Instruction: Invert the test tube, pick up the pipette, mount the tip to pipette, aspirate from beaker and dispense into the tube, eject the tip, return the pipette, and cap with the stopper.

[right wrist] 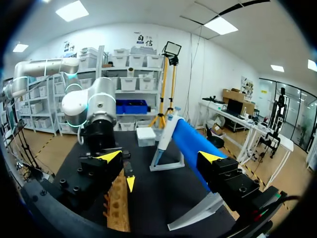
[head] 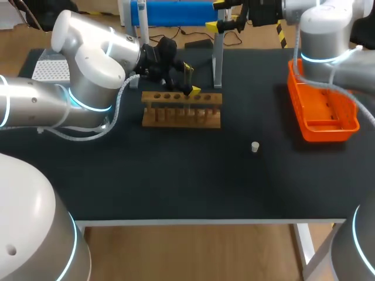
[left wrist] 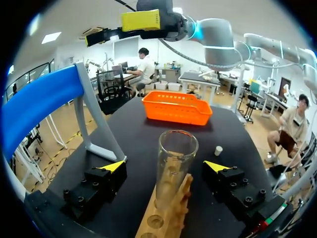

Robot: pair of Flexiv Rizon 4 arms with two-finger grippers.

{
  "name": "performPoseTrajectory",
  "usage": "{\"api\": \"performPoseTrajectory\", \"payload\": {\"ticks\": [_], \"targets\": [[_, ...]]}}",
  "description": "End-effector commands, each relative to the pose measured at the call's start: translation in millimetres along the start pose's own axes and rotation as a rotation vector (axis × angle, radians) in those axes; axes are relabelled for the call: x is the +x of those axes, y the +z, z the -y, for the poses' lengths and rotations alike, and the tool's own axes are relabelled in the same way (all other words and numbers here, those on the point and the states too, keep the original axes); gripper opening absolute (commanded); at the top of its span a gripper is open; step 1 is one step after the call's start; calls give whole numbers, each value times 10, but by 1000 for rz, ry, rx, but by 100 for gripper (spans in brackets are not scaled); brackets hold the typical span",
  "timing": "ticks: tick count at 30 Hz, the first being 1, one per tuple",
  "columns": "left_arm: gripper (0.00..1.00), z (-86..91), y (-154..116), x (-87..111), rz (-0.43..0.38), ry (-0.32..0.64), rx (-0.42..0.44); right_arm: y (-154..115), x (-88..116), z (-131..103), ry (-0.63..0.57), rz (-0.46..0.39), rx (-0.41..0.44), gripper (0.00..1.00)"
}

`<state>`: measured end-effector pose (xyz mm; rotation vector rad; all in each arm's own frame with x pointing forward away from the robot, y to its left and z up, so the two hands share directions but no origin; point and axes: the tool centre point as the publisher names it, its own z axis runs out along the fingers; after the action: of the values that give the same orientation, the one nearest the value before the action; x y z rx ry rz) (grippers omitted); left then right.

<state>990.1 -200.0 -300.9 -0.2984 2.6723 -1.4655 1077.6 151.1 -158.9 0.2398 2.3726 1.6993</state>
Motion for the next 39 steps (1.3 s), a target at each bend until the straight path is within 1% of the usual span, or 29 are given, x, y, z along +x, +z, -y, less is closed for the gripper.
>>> {"api": "performPoseTrajectory", "payload": {"ticks": [1, 4, 6, 11, 15, 19, 24, 27, 29, 32, 36, 39], "targets": [[100, -1, -4, -1, -1, 0, 0, -553, 273, -19, 4, 27, 19, 100], [100, -1, -4, -1, -1, 0, 0, -875, 404, 31, 24, 36, 27, 100], [100, -1, -4, -1, -1, 0, 0, -1076, 503, 96, 25, 53, 48, 100], [100, -1, -4, -1, -1, 0, 0, -1519, 800, 294, 24, 51, 57, 100], [100, -1, -4, -1, -1, 0, 0, -1770, 1041, 494, 21, 43, 68, 100], [100, -1, -4, -1, -1, 0, 0, -1940, 1303, 738, 10, 38, 83, 100], [100, -1, -4, -1, -1, 0, 0, -2022, 1683, 1099, 10, 4, 106, 100], [100, -1, -4, -1, -1, 0, 0, -2014, 1842, 1342, 31, 3, 133, 100], [100, -1, -4, -1, -1, 0, 0, -1996, 1916, 1485, 24, 15, 161, 100], [100, -1, -4, -1, -1, 0, 0, -1952, 2008, 1673, 21, 8, 182, 100], [100, -1, -4, -1, -1, 0, 0, -1870, 2106, 1820, 32, -29, 196, 100], [100, -1, -4, -1, -1, 0, 0, -1794, 2154, 1922, 19, -45, 222, 100]]}}
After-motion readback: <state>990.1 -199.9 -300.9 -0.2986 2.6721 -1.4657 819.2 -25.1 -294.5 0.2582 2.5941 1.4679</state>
